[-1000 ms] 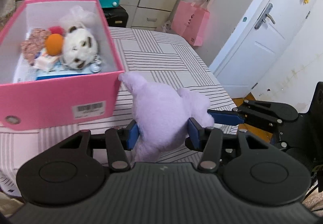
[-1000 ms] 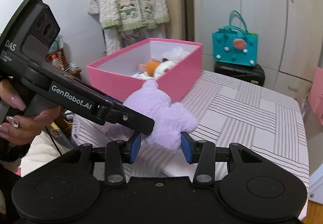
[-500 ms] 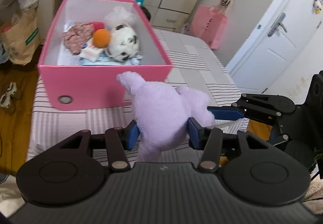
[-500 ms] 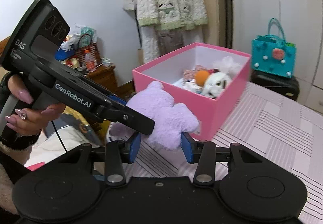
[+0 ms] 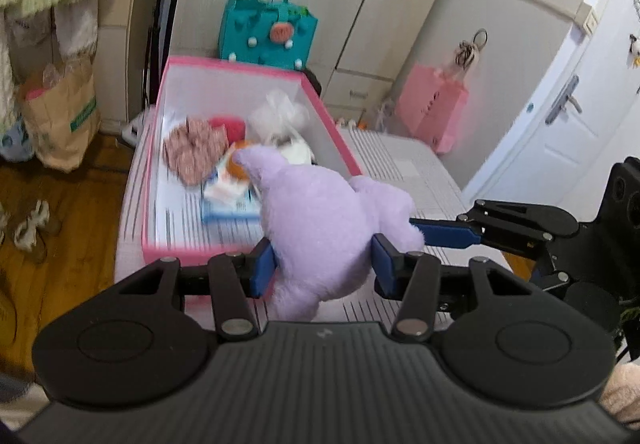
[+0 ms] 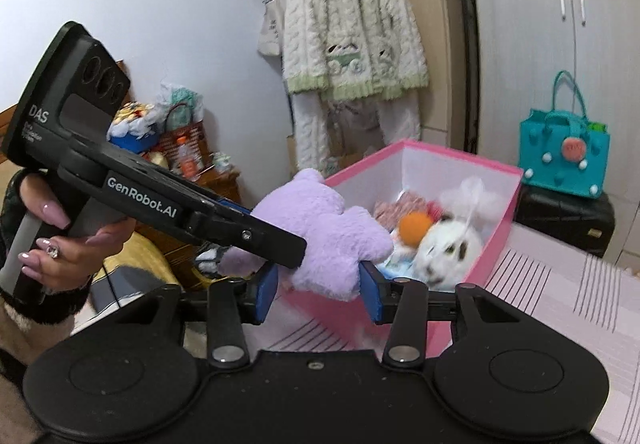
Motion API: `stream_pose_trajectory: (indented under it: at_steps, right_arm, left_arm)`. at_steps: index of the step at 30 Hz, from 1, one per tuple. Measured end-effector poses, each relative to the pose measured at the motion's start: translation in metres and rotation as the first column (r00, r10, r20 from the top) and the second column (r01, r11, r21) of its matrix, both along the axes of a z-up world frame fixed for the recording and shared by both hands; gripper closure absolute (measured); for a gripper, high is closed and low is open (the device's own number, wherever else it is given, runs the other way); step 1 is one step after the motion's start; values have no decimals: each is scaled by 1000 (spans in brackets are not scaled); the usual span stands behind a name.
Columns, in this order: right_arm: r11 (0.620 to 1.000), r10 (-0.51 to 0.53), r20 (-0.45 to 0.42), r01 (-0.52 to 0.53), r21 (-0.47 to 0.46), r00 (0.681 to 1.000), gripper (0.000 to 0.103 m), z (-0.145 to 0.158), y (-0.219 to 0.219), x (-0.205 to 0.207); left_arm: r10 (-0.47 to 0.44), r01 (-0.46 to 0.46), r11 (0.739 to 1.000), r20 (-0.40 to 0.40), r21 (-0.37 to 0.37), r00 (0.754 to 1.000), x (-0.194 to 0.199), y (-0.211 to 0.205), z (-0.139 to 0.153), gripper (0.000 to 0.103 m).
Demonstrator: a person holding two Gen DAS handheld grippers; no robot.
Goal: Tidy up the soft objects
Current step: 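Lift the lilac plush with both tools and carry it over the pink box, then lower the lilac plush into the pink box and open both tools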
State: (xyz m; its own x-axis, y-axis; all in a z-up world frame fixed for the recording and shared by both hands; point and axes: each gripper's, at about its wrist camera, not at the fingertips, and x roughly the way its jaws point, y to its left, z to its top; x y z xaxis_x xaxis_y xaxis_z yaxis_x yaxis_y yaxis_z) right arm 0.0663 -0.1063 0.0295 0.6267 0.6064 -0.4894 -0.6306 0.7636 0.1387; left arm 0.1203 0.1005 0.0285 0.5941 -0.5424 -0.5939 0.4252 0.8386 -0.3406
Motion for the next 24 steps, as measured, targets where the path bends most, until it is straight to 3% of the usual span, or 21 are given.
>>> stream_pose_trajectory:
  at_steps: [5,11,18,24]
  right_arm:
    - [998,-44,54,47,-48,998,55,7,5,36]
    - [993,-83,41,86,-84,996,58,12,6,92]
    - [985,-118,-23,114,-127,993,58,12,9,155]
    - [974,-162,-54,151,-166,985,58,-9,16,183]
  left_arm:
    - [10,-10,1000,15,-17,1000,41,-6,6,54]
    - [3,-5,999,43,41,999,96,-18,16,54]
    - [28,-28,1000,-63,7,998,161,-23,9,54]
    - [59,-61,998,-161,-10,985,199,-24,-16,54]
